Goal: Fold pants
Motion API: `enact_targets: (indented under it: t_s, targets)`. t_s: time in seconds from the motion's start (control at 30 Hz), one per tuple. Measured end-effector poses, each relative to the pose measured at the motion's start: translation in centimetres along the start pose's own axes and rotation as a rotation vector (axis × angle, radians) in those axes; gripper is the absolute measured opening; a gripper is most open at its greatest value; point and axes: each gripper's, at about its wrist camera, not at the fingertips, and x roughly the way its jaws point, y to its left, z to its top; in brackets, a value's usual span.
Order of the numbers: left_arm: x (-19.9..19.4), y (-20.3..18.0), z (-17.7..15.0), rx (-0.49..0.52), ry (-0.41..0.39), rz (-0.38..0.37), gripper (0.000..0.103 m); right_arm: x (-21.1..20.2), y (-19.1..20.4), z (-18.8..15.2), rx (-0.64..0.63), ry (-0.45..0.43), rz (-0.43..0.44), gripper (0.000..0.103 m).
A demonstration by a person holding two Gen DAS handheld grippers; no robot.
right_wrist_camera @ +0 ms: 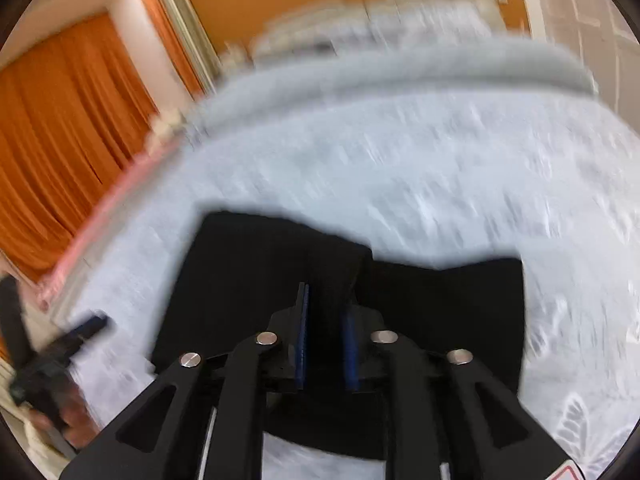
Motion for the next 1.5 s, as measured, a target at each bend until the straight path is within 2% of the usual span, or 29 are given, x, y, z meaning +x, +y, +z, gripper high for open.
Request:
enact_targets:
  t_s: [0.07,0.13,0.17,0.2,0.27,0.3,0.37,0.4,0.43,0.47,0.53,0.57,0.63,0.67,0.7,0.77,0.83,0.9,0.93,0.97,1.07,1.13,1.2,1.23,1.27,1.3,1.4,1.47,1.5]
  targets:
    - [0.5,-0.9,-0.1,0.007,0.0,0.009,0.098,2.2,-1.5,-1.3,0.049,0.107,-0.028,0.035]
    - [0.8,-2.0,-0.2,0.011,-0.001,0.007,0.098,2.0,-1.3,-2.3,0.028,0.131,-0.006,0.036]
    - [0.9,-2.4,-0.3,0.012,0.002,-0.008,0.098,1.4,-0.9,-2.5,0.014,0.128,0.01,0.047]
    - [1.1,-3.2,-0.7,0.026,0.017,-0.053,0.098,0.6,-0.5,-2.8,0.002,0.122,0.027,0.063]
    - [1.5,-5.0,-1.5,0.098,0.052,-0.121,0.098,-1.1,0.3,-4.0,-0.021,0.114,0.068,0.068]
    - [1.7,-5.8,-2.0,0.141,0.062,-0.121,0.098,-1.4,0.8,-4.6,-0.034,0.13,0.1,0.068]
    - [2.6,-7.5,-3.1,0.26,0.059,-0.028,0.098,-0.8,2.0,-5.5,-0.043,0.173,0.181,0.068]
    - [3.1,-8.1,-3.7,0.314,0.043,0.06,0.098,0.0,2.3,-5.5,-0.043,0.19,0.198,0.067]
    - [3.2,-8.2,-3.9,0.33,0.027,0.103,0.098,1.1,2.8,-5.8,-0.044,0.215,0.196,0.067]
    - [3.2,-8.0,-3.9,0.326,0.014,0.119,0.098,2.1,3.3,-5.9,-0.047,0.231,0.187,0.066]
    - [2.3,-6.6,-3.1,0.254,0.004,0.076,0.098,3.9,4.3,-5.9,-0.041,0.243,0.198,0.063]
    - [1.9,-6.0,-2.7,0.223,0.0,0.06,0.098,4.8,4.7,-5.6,-0.032,0.245,0.221,0.056]
    - [1.2,-4.2,-1.8,0.151,-0.01,0.039,0.098,6.5,5.7,-5.1,-0.02,0.247,0.245,0.03]
    - [1.2,-3.1,-1.4,0.117,-0.01,0.042,0.098,6.9,6.0,-5.0,-0.025,0.248,0.233,0.023]
    - [1.1,-2.4,-1.0,0.095,-0.009,0.052,0.098,7.1,6.5,-4.6,-0.038,0.241,0.214,0.008]
    - [1.2,-0.8,-0.6,0.047,-0.005,0.075,0.098,5.1,7.7,-3.4,-0.105,0.183,0.187,0.008]
    - [1.1,1.0,-0.1,-0.012,0.004,0.071,0.098,1.0,8.3,-1.7,-0.172,0.084,0.176,0.004]
    - [1.1,2.2,0.1,-0.045,0.019,0.068,0.098,-3.3,7.9,-0.9,-0.284,-0.012,0.061,0.004]
    - [1.3,2.6,0.1,-0.052,0.031,0.069,0.098,-3.8,7.2,-1.0,-0.317,-0.021,0.003,0.004]
    - [1.5,2.7,0.0,-0.05,0.044,0.071,0.098,-3.2,5.4,-1.6,-0.335,0.024,-0.074,0.004]
    - [2.2,2.6,-0.5,-0.036,0.087,0.055,0.098,0.8,-1.1,-3.7,-0.203,0.221,-0.186,0.011]
    - [2.6,2.0,-0.7,-0.026,0.108,0.016,0.098,0.5,-2.5,-3.8,-0.135,0.23,-0.128,0.019]
    - [2.8,1.1,-0.9,-0.024,0.122,-0.046,0.098,-2.0,-2.1,-2.7,-0.096,0.154,-0.049,0.075]
    - [3.0,0.6,-0.9,-0.027,0.133,-0.075,0.098,-2.8,-2.1,-2.6,-0.078,0.097,-0.005,0.083]
    - [3.3,0.2,-0.9,-0.032,0.145,-0.096,0.098,-3.8,-2.3,-2.2,-0.039,0.022,0.053,0.086]
    - [3.8,-0.4,-0.9,-0.042,0.159,-0.112,0.098,-3.4,-2.1,-1.7,-0.015,0.018,0.078,0.086]
    - [5.4,-2.0,-0.9,-0.047,0.185,-0.102,0.098,0.1,-4.2,-0.5,0.163,0.1,0.17,0.086]
    - [6.3,-3.1,-1.1,-0.031,0.198,-0.086,0.098,3.3,-5.1,-0.5,0.252,0.174,0.184,0.086]
    - [7.0,-3.7,-1.2,-0.023,0.214,-0.072,0.098,4.5,-5.4,-1.2,0.267,0.195,0.174,0.08]
